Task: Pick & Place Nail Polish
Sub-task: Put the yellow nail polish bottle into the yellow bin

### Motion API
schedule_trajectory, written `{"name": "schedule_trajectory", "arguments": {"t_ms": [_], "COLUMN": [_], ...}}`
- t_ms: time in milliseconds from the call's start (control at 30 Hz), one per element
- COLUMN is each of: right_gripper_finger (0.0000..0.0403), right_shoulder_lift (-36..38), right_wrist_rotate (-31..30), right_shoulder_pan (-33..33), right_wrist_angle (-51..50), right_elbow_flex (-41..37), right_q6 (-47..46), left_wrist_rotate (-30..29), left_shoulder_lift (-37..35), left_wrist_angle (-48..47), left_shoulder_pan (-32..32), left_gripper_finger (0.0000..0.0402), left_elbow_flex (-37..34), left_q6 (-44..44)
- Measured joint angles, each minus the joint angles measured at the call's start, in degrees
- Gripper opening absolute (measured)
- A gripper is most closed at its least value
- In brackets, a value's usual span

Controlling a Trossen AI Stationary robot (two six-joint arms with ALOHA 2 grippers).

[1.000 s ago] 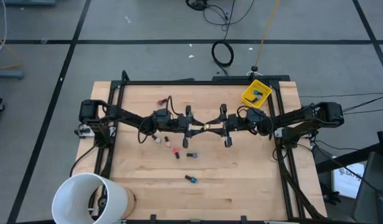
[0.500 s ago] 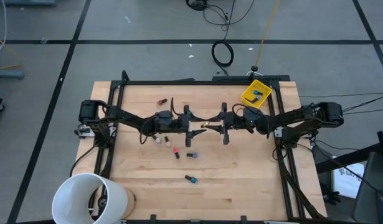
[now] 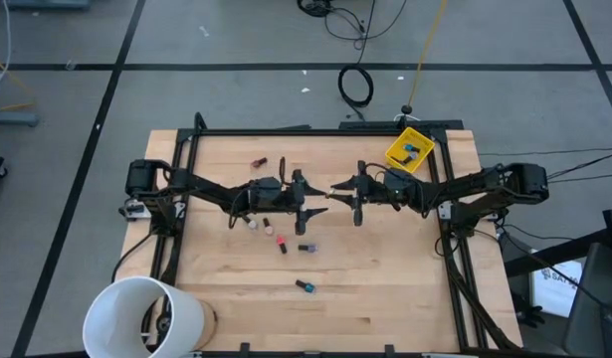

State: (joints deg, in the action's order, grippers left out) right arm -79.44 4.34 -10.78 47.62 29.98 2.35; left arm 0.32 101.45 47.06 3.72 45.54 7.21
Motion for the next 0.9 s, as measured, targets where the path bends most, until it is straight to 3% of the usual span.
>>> {"name": "schedule_trajectory", "arguments": {"t_ms": [300,633,733,900], "right_gripper_finger": [0.0077,0.0031,0.0003,0.0003], "right_shoulder_lift": [0.0,0.0,0.0,0.0], "right_wrist_rotate": [-0.1,0.4,3.6,6.5], "right_shoulder_pan": [-0.1,-0.1,-0.1,0.4], "right_wrist_angle": [-0.2,1.0,1.0,0.1], "right_elbow_flex": [0.0,0.0,0.0,0.0], "right_q6": [-0.1,0.2,0.4,-0.6], "left_wrist_rotate": [-7.4,-22.4,-23.3,-23.0], "left_shoulder_lift": [0.0,0.0,0.0,0.0], "left_wrist_angle": [-12.0,-29.0,-31.5,-32.2], "left_shoulder_pan": [-0.1,-0.1,-0.1,-0.1], "left_gripper_finger": [0.0209,0.0209,0.0209,0.0209], "left_elbow_flex": [0.0,0.0,0.0,0.0], "left_q6": [0.0,-3.5,-4.9,-6.9]}}
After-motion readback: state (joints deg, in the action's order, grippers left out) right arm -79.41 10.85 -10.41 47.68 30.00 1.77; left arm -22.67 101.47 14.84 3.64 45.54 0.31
